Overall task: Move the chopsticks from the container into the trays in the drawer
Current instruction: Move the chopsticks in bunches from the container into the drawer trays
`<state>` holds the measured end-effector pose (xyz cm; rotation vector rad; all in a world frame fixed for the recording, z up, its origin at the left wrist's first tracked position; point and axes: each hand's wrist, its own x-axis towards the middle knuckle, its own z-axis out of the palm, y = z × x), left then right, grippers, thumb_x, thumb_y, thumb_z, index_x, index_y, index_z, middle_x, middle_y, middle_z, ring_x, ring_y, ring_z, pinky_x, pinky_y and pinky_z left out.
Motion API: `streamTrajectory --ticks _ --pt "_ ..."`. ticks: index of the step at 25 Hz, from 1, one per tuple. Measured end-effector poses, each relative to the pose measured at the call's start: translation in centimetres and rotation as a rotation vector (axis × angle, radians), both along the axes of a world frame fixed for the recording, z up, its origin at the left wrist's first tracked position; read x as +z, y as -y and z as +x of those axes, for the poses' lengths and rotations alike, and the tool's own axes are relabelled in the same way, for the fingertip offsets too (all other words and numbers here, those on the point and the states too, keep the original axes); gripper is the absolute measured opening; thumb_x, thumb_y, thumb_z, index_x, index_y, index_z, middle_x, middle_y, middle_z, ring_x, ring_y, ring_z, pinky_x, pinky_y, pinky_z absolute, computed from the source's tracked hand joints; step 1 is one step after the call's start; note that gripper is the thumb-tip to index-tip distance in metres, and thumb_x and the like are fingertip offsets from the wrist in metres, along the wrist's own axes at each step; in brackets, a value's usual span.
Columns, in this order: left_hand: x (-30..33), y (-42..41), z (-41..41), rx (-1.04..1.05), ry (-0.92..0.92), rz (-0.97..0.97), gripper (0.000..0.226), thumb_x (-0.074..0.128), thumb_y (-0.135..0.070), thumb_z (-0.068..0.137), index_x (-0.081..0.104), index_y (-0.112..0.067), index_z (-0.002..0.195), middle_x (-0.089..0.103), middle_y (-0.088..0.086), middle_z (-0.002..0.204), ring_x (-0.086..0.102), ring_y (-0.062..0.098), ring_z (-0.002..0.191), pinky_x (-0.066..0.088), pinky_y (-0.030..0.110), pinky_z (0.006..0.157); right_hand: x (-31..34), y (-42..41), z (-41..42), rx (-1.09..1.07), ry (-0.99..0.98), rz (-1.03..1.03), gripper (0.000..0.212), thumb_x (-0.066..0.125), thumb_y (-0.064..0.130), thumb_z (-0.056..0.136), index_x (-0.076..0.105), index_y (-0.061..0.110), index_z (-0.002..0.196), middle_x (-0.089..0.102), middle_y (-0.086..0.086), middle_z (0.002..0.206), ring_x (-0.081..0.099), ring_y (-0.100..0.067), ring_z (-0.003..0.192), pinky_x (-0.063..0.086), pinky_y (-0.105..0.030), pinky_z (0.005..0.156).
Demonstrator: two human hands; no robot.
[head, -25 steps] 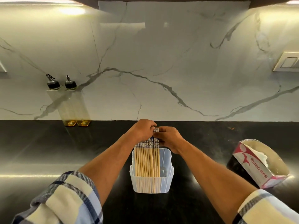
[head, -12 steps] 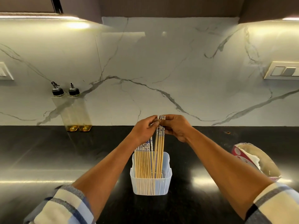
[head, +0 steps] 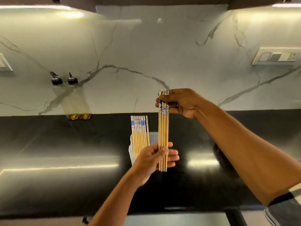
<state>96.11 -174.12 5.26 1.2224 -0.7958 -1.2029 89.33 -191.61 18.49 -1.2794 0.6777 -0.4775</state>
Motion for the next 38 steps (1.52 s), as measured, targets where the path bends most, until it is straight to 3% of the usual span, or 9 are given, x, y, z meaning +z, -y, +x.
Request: streamTrajectory --ticks 4,9,17,21,25,27,32,35,38 --pt "-6.5 -7.7 -6.5 -0.018 -0.172 0.185 0.028 0.053 -0.019 0.097 0.063 -0.005 0.120 0.076 0.018 0.109 0.073 0.032 0.105 0.060 0.042 0.087 -5.7 -4.0 -4.7 0.000 -0.116 0.126 0.022 0.067 0.002 0.089 0.067 -0.002 0.111 0.076 -0.018 0.099 0.076 -0.025 0.083 0.063 -0.032 0.065" --pt "-13.0 -15.6 -12.3 -0.071 -0.288 0.447 0.021 0.051 -0.007 0.102 0.064 -0.004 0.118 0.077 0.015 0.105 0.074 0.030 0.101 0.061 0.040 0.083 -16.1 -9.7 -10.1 0.004 -0.291 0.234 0.019 0.065 0.007 0.092 0.070 0.001 0.110 0.077 -0.016 0.100 0.076 -0.026 0.090 0.062 -0.036 0.076" --pt "-20.1 -21.8 -17.5 -0.045 -0.450 0.706 0.020 0.058 -0.006 0.099 0.067 0.004 0.114 0.076 0.022 0.104 0.074 0.035 0.101 0.060 0.041 0.080 -27.7 -16.6 -14.6 0.004 -0.406 0.451 0.016 0.065 0.003 0.091 0.071 -0.001 0.105 0.077 -0.018 0.097 0.076 -0.028 0.089 0.061 -0.039 0.080" --pt "-21.1 -22.4 -18.3 0.002 -0.507 0.759 0.020 0.060 -0.006 0.098 0.067 0.007 0.112 0.076 0.024 0.100 0.076 0.034 0.093 0.061 0.042 0.076 -31.2 -18.8 -16.1 0.024 -0.444 0.575 0.023 0.070 0.008 0.089 0.070 -0.002 0.110 0.076 -0.020 0.102 0.075 -0.028 0.087 0.062 -0.037 0.075" --pt "-22.0 -22.0 -17.8 0.052 -0.542 0.819 0.020 0.061 -0.006 0.097 0.069 0.006 0.111 0.076 0.026 0.102 0.076 0.033 0.089 0.062 0.043 0.075 -34.3 -22.3 -17.8 0.052 -0.465 0.663 0.025 0.070 0.010 0.090 0.070 -0.004 0.111 0.074 -0.022 0.106 0.073 -0.034 0.097 0.061 -0.043 0.084" --pt "-22.5 -22.1 -17.8 0.034 -0.579 0.880 0.020 0.063 -0.006 0.096 0.070 0.007 0.110 0.075 0.026 0.103 0.076 0.035 0.091 0.062 0.044 0.076 -35.2 -23.9 -18.4 0.008 -0.472 0.683 0.019 0.068 0.007 0.091 0.071 -0.004 0.106 0.075 -0.022 0.099 0.073 -0.034 0.092 0.060 -0.045 0.085" --pt "-23.6 -22.1 -17.4 -0.126 -0.566 1.009 0.022 0.063 -0.009 0.096 0.070 0.001 0.114 0.077 0.019 0.108 0.075 0.031 0.101 0.058 0.044 0.094 -37.1 -26.6 -19.0 -0.162 -0.627 0.677 0.011 0.066 -0.001 0.090 0.071 -0.007 0.097 0.075 -0.022 0.086 0.074 -0.030 0.073 0.061 -0.037 0.065" --pt "-24.2 -21.8 -17.4 -0.163 -0.521 1.047 0.020 0.064 -0.011 0.096 0.072 -0.001 0.112 0.078 0.016 0.107 0.075 0.029 0.101 0.054 0.045 0.100 -38.4 -27.0 -18.4 -0.249 -0.713 0.680 0.009 0.063 -0.001 0.091 0.071 -0.006 0.090 0.074 -0.020 0.077 0.073 -0.030 0.070 0.063 -0.045 0.071" --pt "-24.6 -21.1 -18.1 -0.165 -0.448 1.071 0.018 0.063 -0.016 0.098 0.072 -0.006 0.109 0.079 0.011 0.104 0.076 0.024 0.098 0.058 0.038 0.094 -39.3 -27.2 -17.5 -0.305 -0.793 0.663 0.017 0.055 0.000 0.094 0.071 -0.003 0.087 0.073 -0.016 0.073 0.070 -0.028 0.066 0.063 -0.047 0.076"
